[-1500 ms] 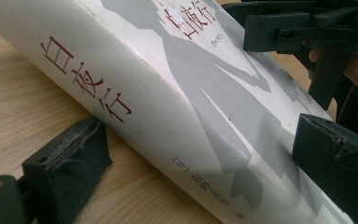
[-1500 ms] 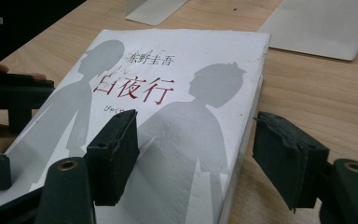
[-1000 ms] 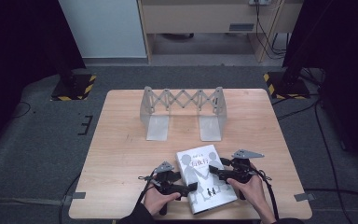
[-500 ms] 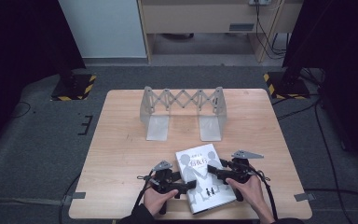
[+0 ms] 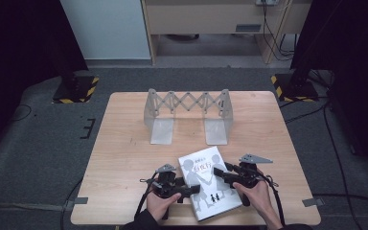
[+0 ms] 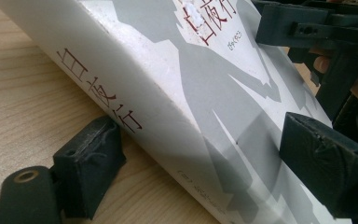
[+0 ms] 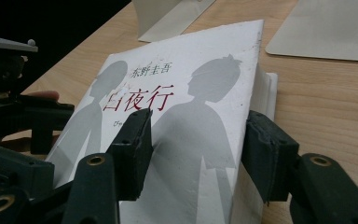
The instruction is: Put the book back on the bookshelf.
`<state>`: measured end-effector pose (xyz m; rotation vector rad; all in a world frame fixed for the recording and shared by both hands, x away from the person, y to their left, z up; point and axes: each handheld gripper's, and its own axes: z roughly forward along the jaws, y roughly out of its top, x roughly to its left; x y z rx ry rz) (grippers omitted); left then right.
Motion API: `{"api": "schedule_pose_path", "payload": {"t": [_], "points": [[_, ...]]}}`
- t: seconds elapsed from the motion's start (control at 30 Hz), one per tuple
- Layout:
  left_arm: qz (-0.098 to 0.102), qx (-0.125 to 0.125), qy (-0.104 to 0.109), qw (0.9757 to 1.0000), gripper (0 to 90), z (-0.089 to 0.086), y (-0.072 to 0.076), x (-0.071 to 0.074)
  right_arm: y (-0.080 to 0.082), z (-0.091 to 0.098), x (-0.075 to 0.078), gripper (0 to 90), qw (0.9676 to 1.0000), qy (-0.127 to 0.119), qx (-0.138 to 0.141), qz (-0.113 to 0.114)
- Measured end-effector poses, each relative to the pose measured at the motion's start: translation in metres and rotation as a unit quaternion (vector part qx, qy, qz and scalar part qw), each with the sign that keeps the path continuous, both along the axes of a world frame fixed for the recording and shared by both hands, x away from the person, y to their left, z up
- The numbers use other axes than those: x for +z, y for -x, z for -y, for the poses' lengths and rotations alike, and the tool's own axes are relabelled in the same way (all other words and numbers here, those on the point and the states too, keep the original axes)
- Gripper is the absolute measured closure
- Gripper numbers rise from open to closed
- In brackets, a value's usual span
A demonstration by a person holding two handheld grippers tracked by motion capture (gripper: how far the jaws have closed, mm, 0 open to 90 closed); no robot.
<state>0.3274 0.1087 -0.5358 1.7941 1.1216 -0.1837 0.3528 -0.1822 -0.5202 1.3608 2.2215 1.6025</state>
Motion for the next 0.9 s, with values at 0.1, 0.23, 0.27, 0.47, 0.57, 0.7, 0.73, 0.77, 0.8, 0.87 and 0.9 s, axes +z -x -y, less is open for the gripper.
{"api": "schedule_pose_path", "payload": {"t": [0.1, 0.23, 0.27, 0.47, 0.57, 0.7, 0.73, 0.77, 0.8, 0.87, 0.9], "points": [[0.007, 0.005, 0.003, 1.0, 12.5, 0.0, 0.002, -0.001, 0.0, 0.0, 0.0, 45.6, 1.0, 0.003, -0.002, -0.003], [0.02, 0.02, 0.021, 0.9994, 12.3, 0.001, 0.006, -0.006, -0.002, 0.001, -0.003, 44.8, 0.9999, -0.003, -0.002, -0.012], [0.025, 0.025, 0.028, 0.999, 12.3, 0.001, 0.007, -0.008, -0.002, 0.002, -0.004, 44.7, 0.9999, -0.006, -0.003, -0.012], [0.033, 0.031, 0.037, 0.9983, 11.4, 0.002, 0.008, -0.01, -0.003, 0.005, -0.005, 43.9, 0.9998, -0.009, -0.006, -0.017], [0.033, 0.029, 0.035, 0.9984, 10.5, 0.003, 0.008, -0.01, -0.003, 0.004, -0.005, 44.0, 0.9999, -0.007, -0.006, -0.015], [0.038, 0.03, 0.029, 0.9984, 8.9, 0.006, 0.008, -0.009, -0.003, 0.004, -0.005, 44.0, 0.9998, -0.01, -0.007, -0.017], [0.037, 0.032, 0.032, 0.9983, 8.9, 0.005, 0.008, -0.01, -0.003, 0.005, -0.005, 44.1, 0.9998, -0.009, -0.008, -0.018], [0.036, 0.034, 0.034, 0.9982, 9.7, 0.005, 0.008, -0.01, -0.003, 0.005, -0.005, 44.1, 0.9997, -0.01, -0.009, -0.02], [0.034, 0.036, 0.037, 0.9981, 10.8, 0.004, 0.007, -0.01, -0.003, 0.005, -0.005, 44.2, 0.9997, -0.01, -0.01, -0.019], [0.029, 0.046, 0.044, 0.9975, 13.4, 0.003, 0.007, -0.011, -0.003, 0.004, -0.005, 44.4, 0.9998, -0.009, -0.013, -0.014], [0.03, 0.046, 0.044, 0.9976, 13.7, 0.003, 0.007, -0.011, -0.002, 0.003, -0.004, 44.6, 0.9998, -0.008, -0.012, -0.012]]}}
